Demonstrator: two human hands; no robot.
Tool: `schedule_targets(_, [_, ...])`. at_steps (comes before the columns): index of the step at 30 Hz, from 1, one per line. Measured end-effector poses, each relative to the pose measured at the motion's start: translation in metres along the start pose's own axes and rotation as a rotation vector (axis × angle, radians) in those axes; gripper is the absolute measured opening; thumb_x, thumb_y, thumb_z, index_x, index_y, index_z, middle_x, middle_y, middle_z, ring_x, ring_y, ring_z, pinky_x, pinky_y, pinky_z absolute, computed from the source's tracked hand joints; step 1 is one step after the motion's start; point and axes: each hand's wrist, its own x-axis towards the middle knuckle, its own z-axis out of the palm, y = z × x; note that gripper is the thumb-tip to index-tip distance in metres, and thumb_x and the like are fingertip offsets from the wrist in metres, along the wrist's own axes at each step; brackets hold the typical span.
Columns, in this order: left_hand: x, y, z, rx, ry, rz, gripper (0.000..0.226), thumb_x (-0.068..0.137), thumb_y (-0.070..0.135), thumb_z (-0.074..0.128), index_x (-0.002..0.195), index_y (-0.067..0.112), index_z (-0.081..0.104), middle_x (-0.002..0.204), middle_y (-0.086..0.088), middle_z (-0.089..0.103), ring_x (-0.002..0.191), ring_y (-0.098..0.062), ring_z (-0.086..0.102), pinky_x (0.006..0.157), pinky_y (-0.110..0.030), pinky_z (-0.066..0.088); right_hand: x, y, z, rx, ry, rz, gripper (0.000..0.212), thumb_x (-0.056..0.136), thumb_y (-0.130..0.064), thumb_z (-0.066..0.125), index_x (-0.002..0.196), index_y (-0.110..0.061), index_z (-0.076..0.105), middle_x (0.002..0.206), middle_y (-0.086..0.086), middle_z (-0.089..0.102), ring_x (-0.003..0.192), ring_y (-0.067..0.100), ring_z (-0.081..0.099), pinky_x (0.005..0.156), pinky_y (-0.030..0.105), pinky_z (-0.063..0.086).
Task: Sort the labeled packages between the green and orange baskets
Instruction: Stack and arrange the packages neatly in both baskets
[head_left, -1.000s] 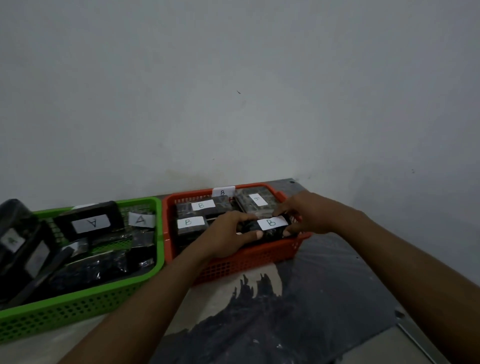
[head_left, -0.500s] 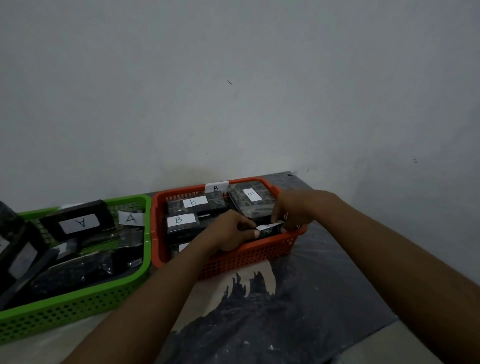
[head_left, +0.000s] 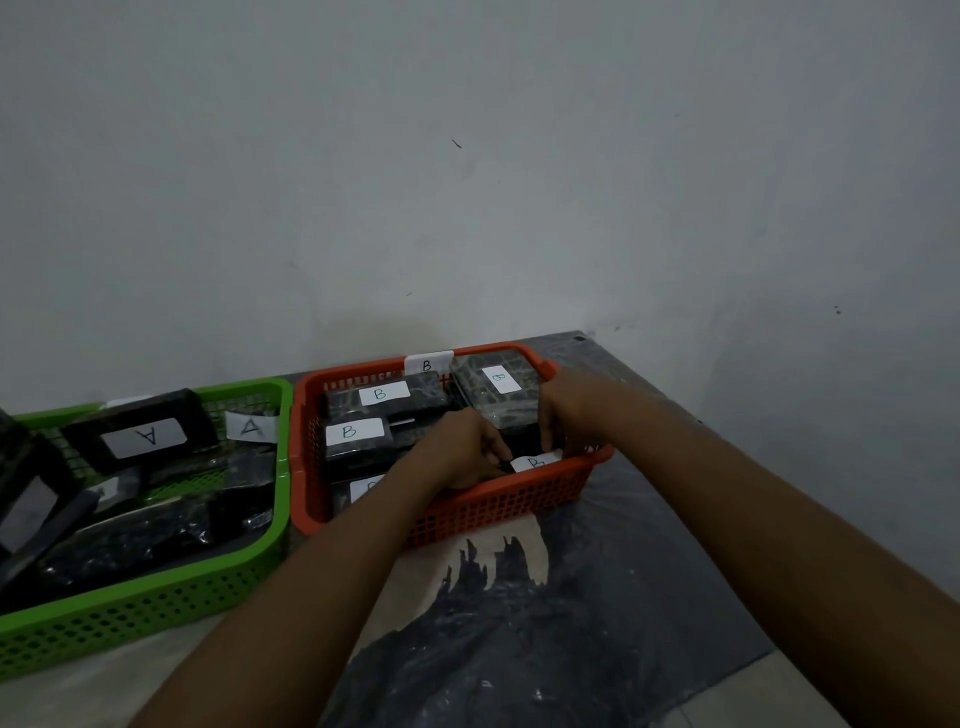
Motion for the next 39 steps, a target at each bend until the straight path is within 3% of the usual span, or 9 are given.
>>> schedule_targets(6, [0.002,0.009,0.002,0.172,0.044,0.032,0.019,0.090,0.012,0.070,0.107,0.016,0.077,0.113,-0.003,0.074,0.103,-0.020,0.068,0.099,-0.039,0.053,0.003,-0.003,0.007,0.057,0.038,0.006,0.021,0.079,-0.007,0.078,0.099,-0.015,0.078,0.121,0.009,0.067,0.110,0.027,0.061,0.096,0.034,0.051])
schedule_targets(11, [0.000,0.013,0.002,0.226,0.082,0.037,0.015,0.091,0.019,0.071,0.103,0.017,0.080,0.112,-0.005,0.074,0.101,-0.023,0.067,0.097,-0.039,0.055,0.007,-0.006,0.019,0.084,0.044,0.006,0.014,0.087,-0.011,0.070,0.100,-0.012,0.075,0.121,0.012,0.066,0.111,0.028,0.062,0.101,0.040,0.050])
schedule_targets(17, [-0.001,0.011,0.001,0.179,0.103,0.036,0.015,0.088,0.016,0.074,0.100,0.014,0.080,0.108,-0.006,0.075,0.099,-0.021,0.068,0.096,-0.037,0.055,0.002,0.001,0.019,0.265,0.057,0.075,0.012,0.082,-0.006,0.074,0.092,-0.012,0.076,0.120,0.009,0.066,0.114,0.027,0.059,0.100,0.036,0.048])
schedule_targets(19, [-0.004,0.004,0.000,0.111,0.073,0.032,0.016,0.087,0.014,0.074,0.102,0.014,0.080,0.107,-0.003,0.076,0.099,-0.016,0.068,0.097,-0.033,0.054,-0.003,0.004,0.020,0.356,0.069,0.114,0.014,0.077,-0.004,0.077,0.081,-0.018,0.076,0.113,0.001,0.067,0.108,0.022,0.059,0.094,0.033,0.048])
schedule_targets(22, [-0.014,-0.006,-0.008,-0.010,0.029,0.031,0.018,0.088,0.023,0.074,0.105,0.018,0.079,0.107,0.001,0.075,0.097,-0.010,0.067,0.093,-0.032,0.055,-0.006,-0.002,0.014,0.397,0.146,0.113,0.007,0.075,-0.019,0.084,0.078,-0.023,0.079,0.092,-0.008,0.073,0.092,0.012,0.065,0.081,0.027,0.050])
schedule_targets(25, [-0.029,-0.015,-0.022,-0.021,0.105,0.078,0.022,0.088,0.034,0.074,0.105,0.020,0.077,0.101,0.000,0.076,0.086,-0.008,0.068,0.081,-0.029,0.056,0.000,-0.029,0.005,0.405,0.302,-0.019,0.008,0.080,-0.030,0.082,0.083,-0.023,0.080,0.083,-0.006,0.075,0.077,0.008,0.068,0.072,0.026,0.054])
schedule_targets(28, [-0.057,-0.032,-0.042,0.099,0.267,0.116,0.021,0.089,0.032,0.073,0.101,0.014,0.076,0.091,-0.004,0.075,0.078,-0.014,0.069,0.072,-0.033,0.058,0.010,-0.065,0.001,0.506,0.412,-0.166,0.014,0.085,-0.038,0.077,0.086,-0.024,0.078,0.084,-0.008,0.074,0.077,0.003,0.067,0.070,0.023,0.055])
schedule_targets(32, [-0.115,-0.070,-0.074,0.134,0.450,0.122,0.015,0.088,0.034,0.072,0.098,0.023,0.075,0.086,0.011,0.072,0.075,-0.003,0.064,0.066,-0.027,0.054,0.029,-0.115,-0.004,0.646,0.503,-0.336,0.013,0.083,-0.040,0.078,0.084,-0.027,0.076,0.078,-0.013,0.073,0.072,-0.004,0.065,0.062,0.010,0.048])
schedule_targets(39, [-0.205,-0.138,-0.095,0.262,0.670,-0.029,0.020,0.090,0.037,0.070,0.100,0.020,0.072,0.095,0.004,0.070,0.089,-0.014,0.063,0.076,-0.038,0.054,0.062,-0.197,-0.018,0.724,0.517,-0.523,0.009,0.087,-0.031,0.076,0.088,-0.023,0.074,0.083,-0.012,0.071,0.075,0.001,0.066,0.070,0.026,0.056])
